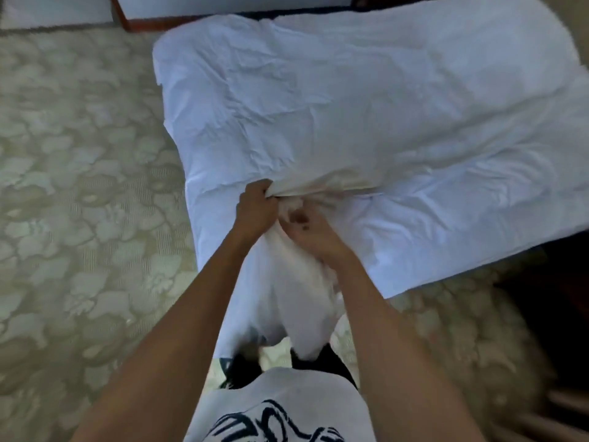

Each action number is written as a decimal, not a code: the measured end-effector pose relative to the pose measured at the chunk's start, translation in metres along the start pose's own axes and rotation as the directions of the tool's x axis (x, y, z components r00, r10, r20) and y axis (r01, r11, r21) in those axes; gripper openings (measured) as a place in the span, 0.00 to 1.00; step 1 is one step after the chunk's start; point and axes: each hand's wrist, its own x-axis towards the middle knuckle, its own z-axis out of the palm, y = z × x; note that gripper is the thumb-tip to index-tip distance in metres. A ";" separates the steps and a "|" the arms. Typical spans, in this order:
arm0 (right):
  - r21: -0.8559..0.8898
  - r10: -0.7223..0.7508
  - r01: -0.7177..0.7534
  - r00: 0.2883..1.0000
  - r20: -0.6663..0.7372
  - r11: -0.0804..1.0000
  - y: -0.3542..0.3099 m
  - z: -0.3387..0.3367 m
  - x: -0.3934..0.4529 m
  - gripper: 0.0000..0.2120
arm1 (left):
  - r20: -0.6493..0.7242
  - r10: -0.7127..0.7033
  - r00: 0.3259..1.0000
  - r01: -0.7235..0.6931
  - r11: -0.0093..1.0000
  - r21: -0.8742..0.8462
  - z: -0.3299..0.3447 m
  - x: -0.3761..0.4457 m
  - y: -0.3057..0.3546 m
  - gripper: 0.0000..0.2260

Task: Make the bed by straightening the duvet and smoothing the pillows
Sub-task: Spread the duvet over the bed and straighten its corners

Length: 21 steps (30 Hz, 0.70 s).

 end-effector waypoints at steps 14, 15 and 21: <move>0.267 0.044 -0.006 0.990 -0.137 0.964 -0.035 0.103 0.029 0.05 | 0.143 0.032 0.989 -0.050 0.992 0.120 -0.066 0.034 -0.003 0.16; 0.329 0.077 -0.017 0.982 -0.171 0.944 -0.034 0.111 0.032 0.07 | 0.194 0.019 0.981 -0.046 0.990 0.132 -0.072 0.036 -0.009 0.18; 0.582 0.284 -0.027 0.890 -0.356 0.813 -0.028 0.148 0.065 0.16 | 0.621 -0.092 0.779 -0.090 0.963 0.255 -0.115 0.057 -0.068 0.39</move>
